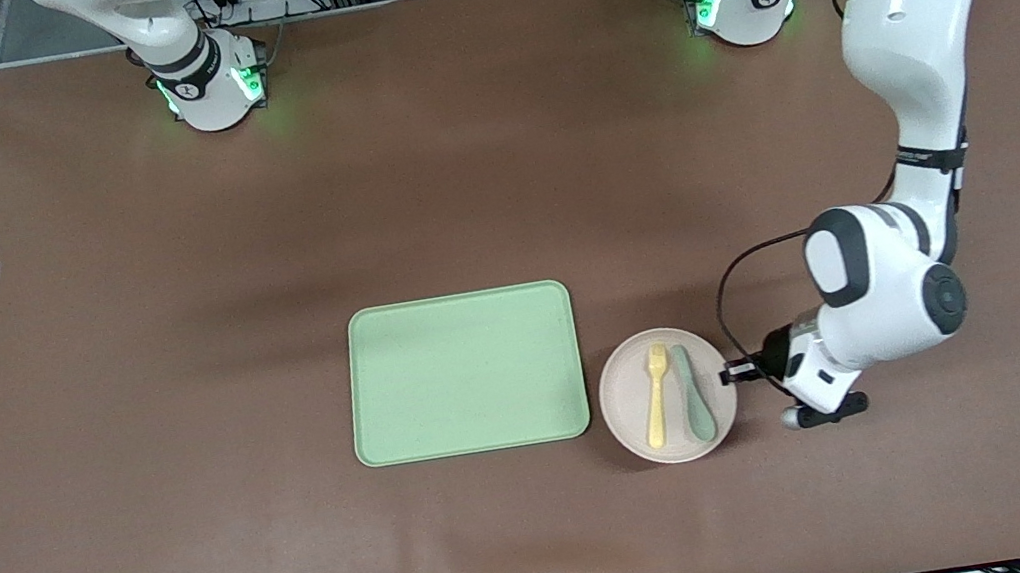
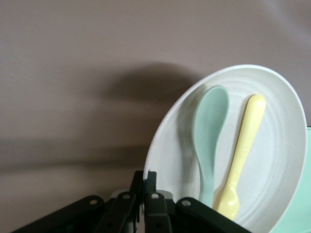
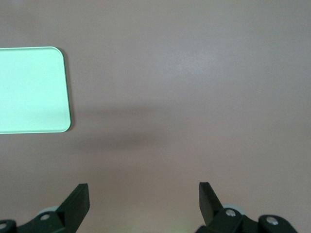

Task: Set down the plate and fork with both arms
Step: 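Slide the plate with the left gripper onto the green tray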

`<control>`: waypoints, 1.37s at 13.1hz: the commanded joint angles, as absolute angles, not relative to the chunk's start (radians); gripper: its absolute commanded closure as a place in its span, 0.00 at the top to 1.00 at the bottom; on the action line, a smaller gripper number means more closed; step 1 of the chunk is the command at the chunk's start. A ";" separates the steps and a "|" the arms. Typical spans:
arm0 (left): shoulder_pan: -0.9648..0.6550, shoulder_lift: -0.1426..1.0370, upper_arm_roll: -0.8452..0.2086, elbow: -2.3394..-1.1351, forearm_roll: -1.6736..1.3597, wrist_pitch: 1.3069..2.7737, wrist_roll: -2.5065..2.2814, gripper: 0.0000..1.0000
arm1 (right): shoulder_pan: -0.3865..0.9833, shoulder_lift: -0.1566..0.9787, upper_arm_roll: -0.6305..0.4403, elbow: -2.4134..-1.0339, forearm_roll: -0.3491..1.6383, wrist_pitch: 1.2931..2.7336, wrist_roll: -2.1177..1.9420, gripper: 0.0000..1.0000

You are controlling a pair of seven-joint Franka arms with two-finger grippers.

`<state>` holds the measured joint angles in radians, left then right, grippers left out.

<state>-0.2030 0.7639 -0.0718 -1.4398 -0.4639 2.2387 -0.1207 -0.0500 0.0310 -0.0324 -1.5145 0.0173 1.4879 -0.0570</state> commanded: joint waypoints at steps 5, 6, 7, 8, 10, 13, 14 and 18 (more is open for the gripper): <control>-0.415 0.770 -0.008 -1.399 -0.451 2.302 -0.382 0.00 | -0.054 0.038 -0.028 -1.502 0.015 1.485 -0.060 1.00; -0.454 0.778 0.014 -1.396 -0.449 2.315 -0.424 0.00 | -0.054 0.038 -0.028 -1.502 0.015 1.485 -0.060 1.00; -0.494 0.787 0.026 -1.388 -0.448 2.330 -0.466 0.00 | -0.054 0.038 -0.028 -1.500 0.015 1.485 -0.060 1.00; -0.520 0.798 0.031 -1.382 -0.449 2.353 -0.509 0.00 | -0.052 0.038 -0.028 -1.502 0.015 1.485 -0.060 1.00; -0.575 0.824 0.031 -1.367 -0.449 2.399 -0.584 0.00 | -0.048 0.040 -0.028 -1.500 0.015 1.485 -0.061 1.00; -0.606 0.856 0.029 -1.350 -0.451 2.416 -0.621 0.00 | -0.046 0.041 -0.028 -1.500 0.014 1.485 -0.061 1.00; -0.633 0.867 0.029 -1.351 -0.451 2.446 -0.636 0.00 | -0.046 0.041 -0.028 -1.502 0.014 1.485 -0.061 1.00; -0.656 0.877 0.028 -1.359 -0.446 2.467 -0.644 0.00 | -0.046 0.041 -0.028 -1.502 0.014 1.485 -0.061 1.00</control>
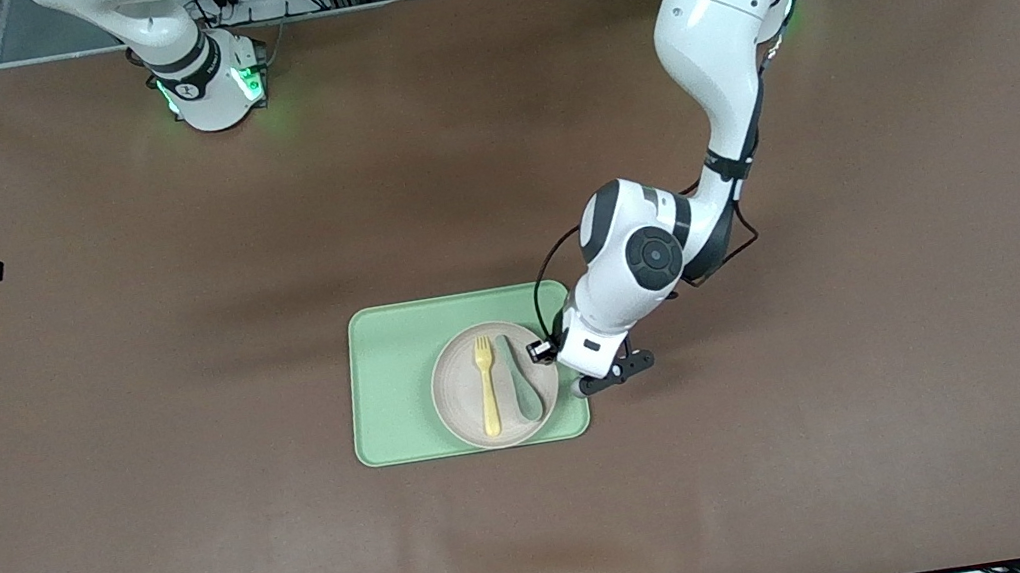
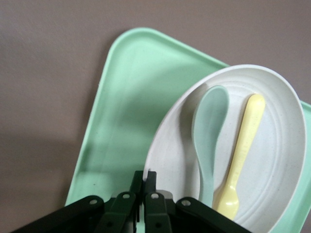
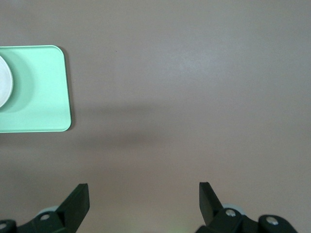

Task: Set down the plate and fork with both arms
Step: 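Slide the plate with the left gripper onto the green tray, then open the left gripper and release the plate on the tray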

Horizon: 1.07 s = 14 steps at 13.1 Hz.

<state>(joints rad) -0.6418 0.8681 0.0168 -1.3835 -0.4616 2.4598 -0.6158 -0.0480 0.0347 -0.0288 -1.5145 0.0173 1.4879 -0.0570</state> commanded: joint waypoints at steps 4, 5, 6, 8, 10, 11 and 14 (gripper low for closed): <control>-0.678 0.880 0.026 -1.361 -0.451 2.482 -0.641 0.00 | -0.046 0.041 -0.028 -1.502 0.014 1.485 -0.061 1.00; -0.678 0.885 0.025 -1.361 -0.451 2.488 -0.641 0.00 | -0.046 0.041 -0.028 -1.500 0.014 1.485 -0.061 1.00; -0.680 0.891 0.025 -1.362 -0.451 2.490 -0.641 0.00 | -0.046 0.041 -0.028 -1.502 0.014 1.485 -0.061 1.00; -0.677 0.897 0.025 -1.362 -0.449 2.490 -0.635 0.00 | -0.046 0.041 -0.028 -1.500 0.014 1.485 -0.061 1.00; -0.676 0.911 0.025 -1.361 -0.451 2.508 -0.638 0.00 | -0.046 0.041 -0.028 -1.502 0.014 1.485 -0.061 1.00; -0.676 0.911 0.025 -1.361 -0.453 2.510 -0.640 0.00 | -0.046 0.041 -0.028 -1.502 0.014 1.485 -0.061 1.00; -0.680 0.905 0.025 -1.361 -0.453 2.510 -0.681 0.90 | -0.046 0.041 -0.028 -1.502 0.014 1.485 -0.061 1.00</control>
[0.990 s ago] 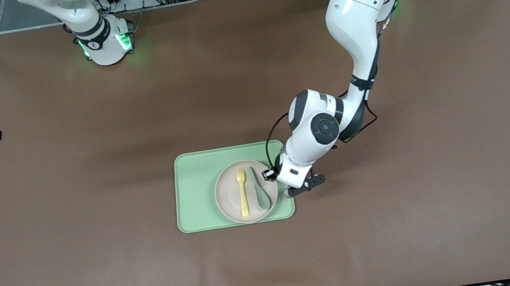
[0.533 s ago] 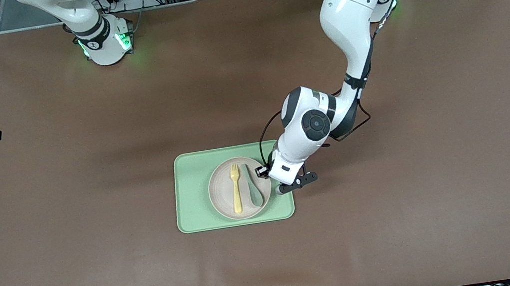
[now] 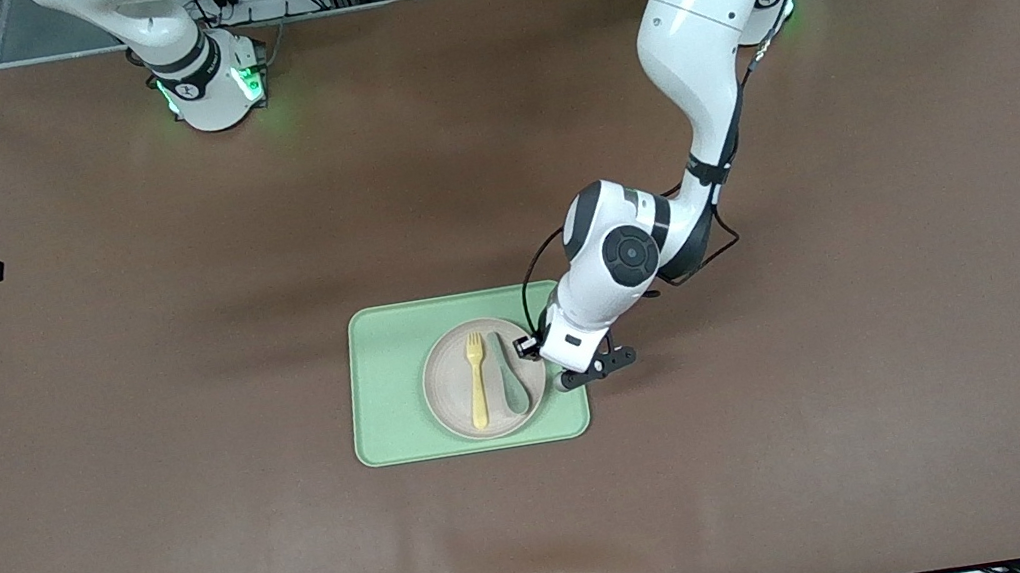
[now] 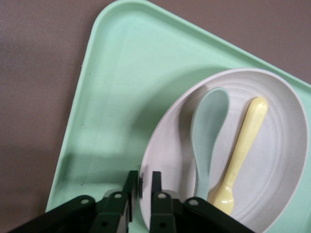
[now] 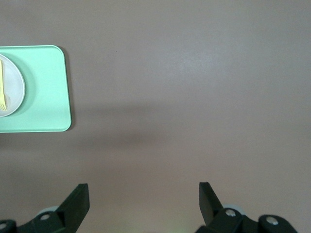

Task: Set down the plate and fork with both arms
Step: 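Open the left gripper and release the plate on the tray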

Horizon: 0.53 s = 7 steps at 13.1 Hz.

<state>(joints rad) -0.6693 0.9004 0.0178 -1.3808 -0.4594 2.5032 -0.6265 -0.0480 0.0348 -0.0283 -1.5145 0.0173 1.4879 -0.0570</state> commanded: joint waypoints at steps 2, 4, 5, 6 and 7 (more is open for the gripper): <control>-0.680 0.893 0.026 -1.358 -0.442 2.510 -0.739 1.00 | -0.046 0.041 -0.028 -1.502 0.014 1.485 -0.061 1.00; -0.672 0.844 0.029 -1.358 -0.440 2.494 -0.739 1.00 | -0.045 0.051 -0.028 -1.502 0.014 1.485 -0.061 1.00; -0.666 0.815 0.031 -1.358 -0.442 2.465 -0.739 1.00 | -0.041 0.052 -0.028 -1.500 0.015 1.485 -0.061 1.00; -0.661 0.783 0.038 -1.358 -0.440 2.417 -0.741 1.00 | -0.038 0.055 -0.028 -1.500 0.014 1.485 -0.060 1.00; -0.663 0.750 0.066 -1.358 -0.440 2.378 -0.741 1.00 | -0.038 0.064 -0.026 -1.500 0.015 1.488 -0.060 1.00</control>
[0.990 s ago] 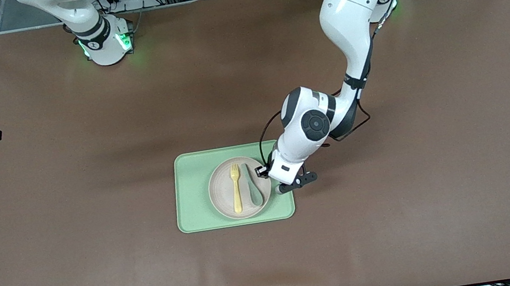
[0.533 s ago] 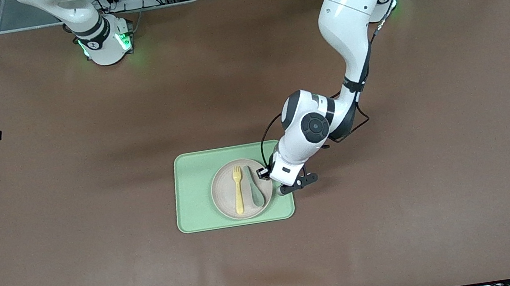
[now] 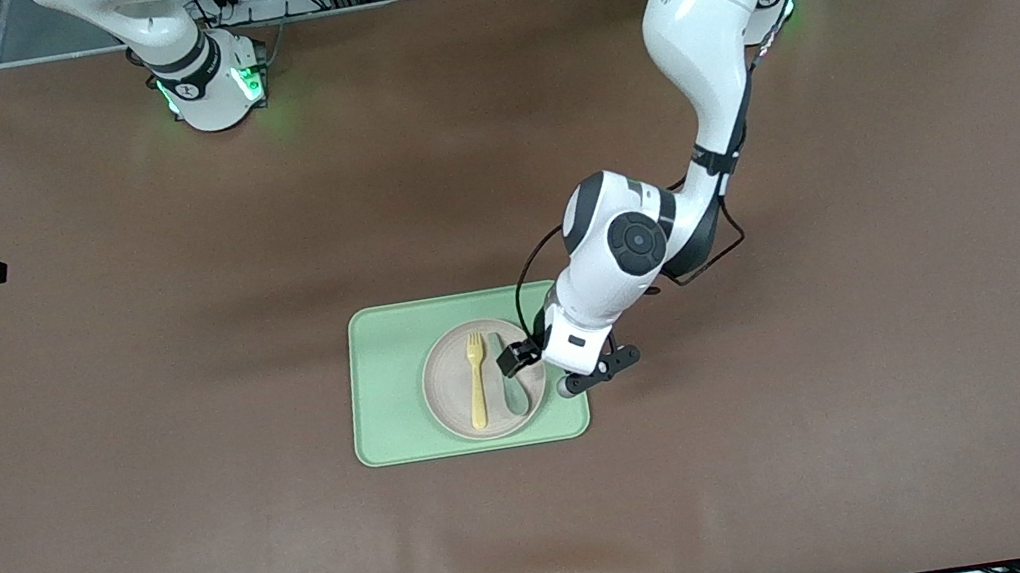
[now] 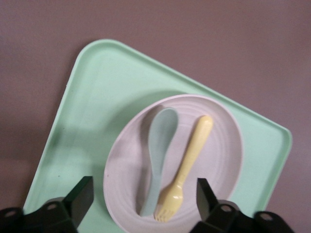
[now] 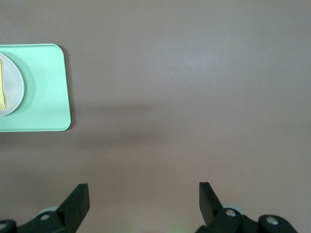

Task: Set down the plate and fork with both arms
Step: 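Open the left gripper and release the plate on the tray, then withdraw the left gripper while the right gripper reaches toward the plate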

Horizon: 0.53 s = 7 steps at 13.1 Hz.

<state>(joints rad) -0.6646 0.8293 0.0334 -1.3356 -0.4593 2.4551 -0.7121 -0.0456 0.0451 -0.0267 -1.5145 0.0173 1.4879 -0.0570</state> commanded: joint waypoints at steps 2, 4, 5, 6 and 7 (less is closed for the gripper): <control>-0.663 0.681 0.103 -1.359 -0.404 2.280 -0.741 1.00 | -0.035 0.078 -0.026 -1.500 0.020 1.496 -0.060 1.00; -0.646 0.623 0.120 -1.361 -0.309 2.191 -0.739 1.00 | -0.019 0.097 -0.026 -1.500 0.018 1.496 -0.060 1.00; -0.620 0.597 0.124 -1.361 -0.263 2.150 -0.729 1.00 | -0.008 0.112 -0.026 -1.500 0.017 1.496 -0.060 1.00; -0.589 0.577 0.121 -1.361 -0.212 2.122 -0.720 1.00 | 0.004 0.130 -0.026 -1.500 0.014 1.496 -0.060 1.00; -0.577 0.562 0.123 -1.361 -0.156 2.102 -0.697 1.00 | 0.014 0.144 -0.026 -1.500 0.011 1.496 -0.060 1.00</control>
